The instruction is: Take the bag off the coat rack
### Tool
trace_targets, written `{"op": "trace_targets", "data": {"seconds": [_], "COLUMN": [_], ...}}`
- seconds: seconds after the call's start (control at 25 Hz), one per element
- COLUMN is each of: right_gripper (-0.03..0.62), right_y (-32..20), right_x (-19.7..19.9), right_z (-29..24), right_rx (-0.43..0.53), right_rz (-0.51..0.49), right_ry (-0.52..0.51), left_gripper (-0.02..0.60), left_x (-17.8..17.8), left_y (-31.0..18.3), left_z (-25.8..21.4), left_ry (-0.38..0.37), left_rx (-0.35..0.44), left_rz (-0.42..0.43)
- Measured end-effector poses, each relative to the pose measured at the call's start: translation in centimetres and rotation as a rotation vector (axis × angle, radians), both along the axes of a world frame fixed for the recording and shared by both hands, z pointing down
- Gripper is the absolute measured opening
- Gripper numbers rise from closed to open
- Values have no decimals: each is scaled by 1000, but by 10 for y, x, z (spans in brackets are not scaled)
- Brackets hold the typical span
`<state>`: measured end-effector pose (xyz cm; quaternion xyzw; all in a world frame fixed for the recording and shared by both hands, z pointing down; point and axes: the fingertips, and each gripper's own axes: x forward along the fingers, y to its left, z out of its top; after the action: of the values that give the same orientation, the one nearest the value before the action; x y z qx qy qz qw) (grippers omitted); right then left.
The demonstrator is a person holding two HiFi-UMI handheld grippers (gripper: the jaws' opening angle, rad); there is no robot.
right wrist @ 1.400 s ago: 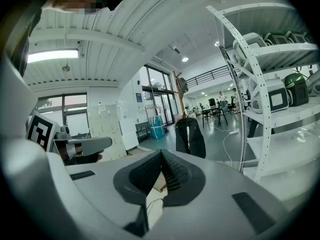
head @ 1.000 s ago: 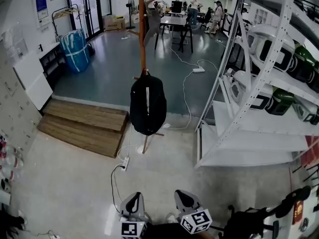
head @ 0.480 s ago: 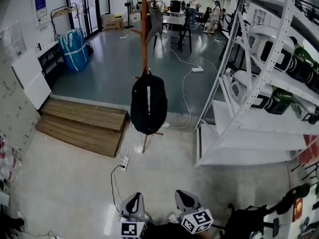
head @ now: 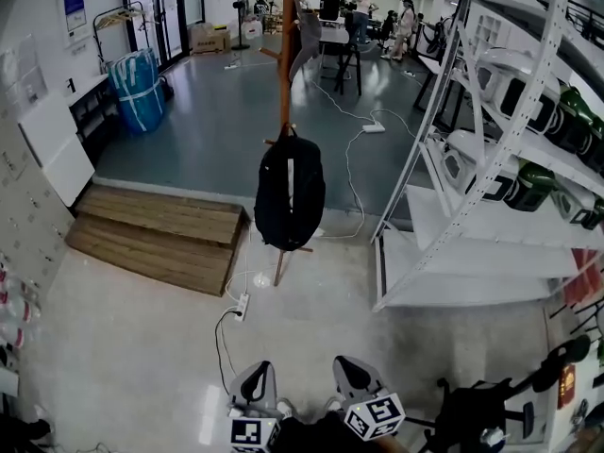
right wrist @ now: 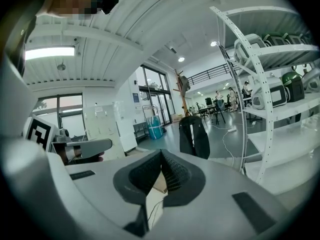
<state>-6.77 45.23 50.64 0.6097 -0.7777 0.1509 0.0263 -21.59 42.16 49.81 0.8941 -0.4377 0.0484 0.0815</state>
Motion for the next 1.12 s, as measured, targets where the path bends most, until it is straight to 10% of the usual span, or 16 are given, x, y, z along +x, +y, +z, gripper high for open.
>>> {"op": "trace_targets", "data": {"seconds": [0.48, 1.12], "right_gripper": [12, 12], "right_y": [-26, -131], "right_x": [-33, 10], "right_z": [8, 24], "right_rx": [-7, -15], "right_rz": [7, -48], "right_ry": [13, -14], "left_gripper": [18, 18], "left_x": [-36, 15], "left_y": [-27, -117], "left_z": [16, 32], "left_ry": [26, -6], "left_rx": [-3, -61], "left_rz": [-12, -32]}}
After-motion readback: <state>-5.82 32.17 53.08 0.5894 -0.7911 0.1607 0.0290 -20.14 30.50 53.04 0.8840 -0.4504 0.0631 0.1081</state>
